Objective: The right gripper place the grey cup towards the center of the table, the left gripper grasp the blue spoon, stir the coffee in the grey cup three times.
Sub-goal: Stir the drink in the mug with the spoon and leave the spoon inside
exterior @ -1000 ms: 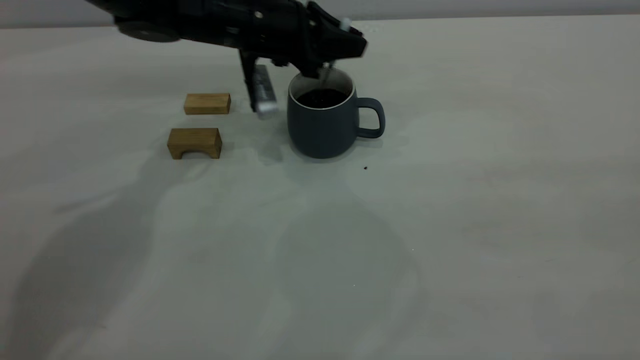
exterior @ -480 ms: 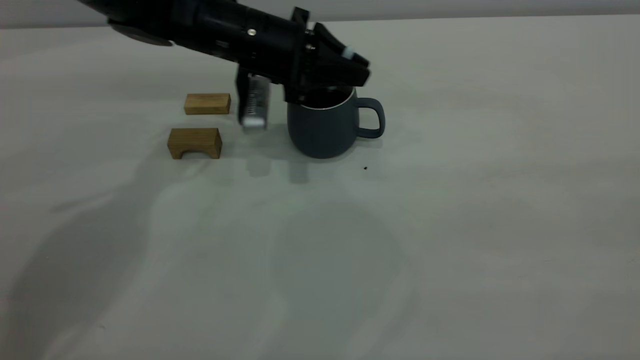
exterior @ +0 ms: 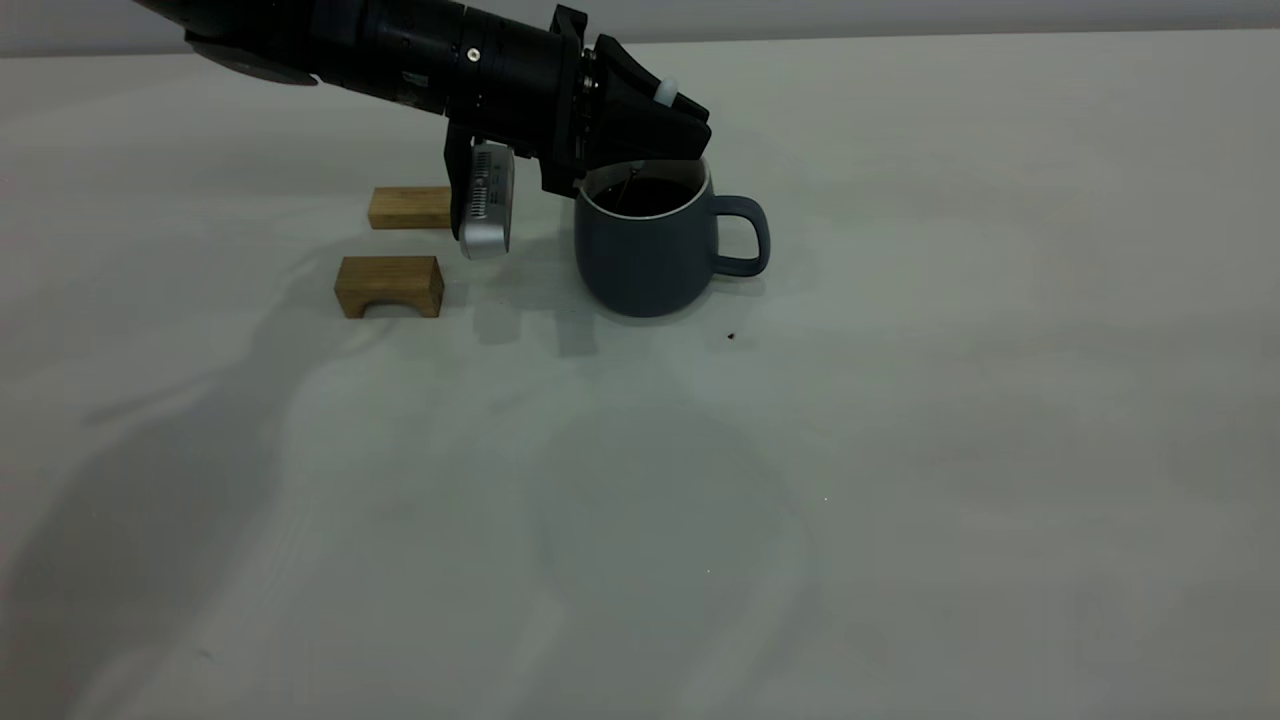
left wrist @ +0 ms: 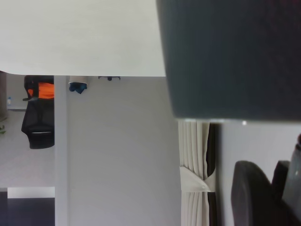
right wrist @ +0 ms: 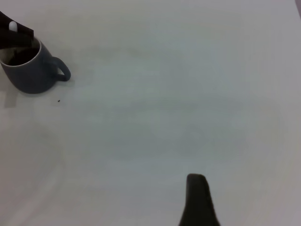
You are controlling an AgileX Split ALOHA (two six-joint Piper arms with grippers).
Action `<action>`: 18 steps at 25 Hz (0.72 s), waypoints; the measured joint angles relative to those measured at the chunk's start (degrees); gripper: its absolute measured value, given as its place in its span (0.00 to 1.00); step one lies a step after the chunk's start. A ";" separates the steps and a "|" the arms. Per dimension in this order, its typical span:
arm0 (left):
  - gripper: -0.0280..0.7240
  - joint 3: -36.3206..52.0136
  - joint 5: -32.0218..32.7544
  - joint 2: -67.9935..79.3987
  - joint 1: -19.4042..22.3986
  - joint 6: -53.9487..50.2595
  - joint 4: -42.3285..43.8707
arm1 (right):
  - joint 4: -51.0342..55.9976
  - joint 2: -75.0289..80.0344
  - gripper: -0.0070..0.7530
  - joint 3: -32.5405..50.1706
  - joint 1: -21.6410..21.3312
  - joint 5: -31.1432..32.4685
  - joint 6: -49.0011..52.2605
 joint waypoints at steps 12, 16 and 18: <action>0.61 0.00 0.89 0.18 0.05 0.14 0.44 | 0.00 0.00 0.79 0.00 0.00 0.00 0.00; 0.64 0.00 3.94 -0.67 0.05 2.42 2.03 | 0.00 0.00 0.79 0.00 0.00 0.00 0.00; 0.64 0.00 6.55 -2.43 0.05 4.49 5.51 | 0.00 0.00 0.79 0.00 0.00 0.00 0.00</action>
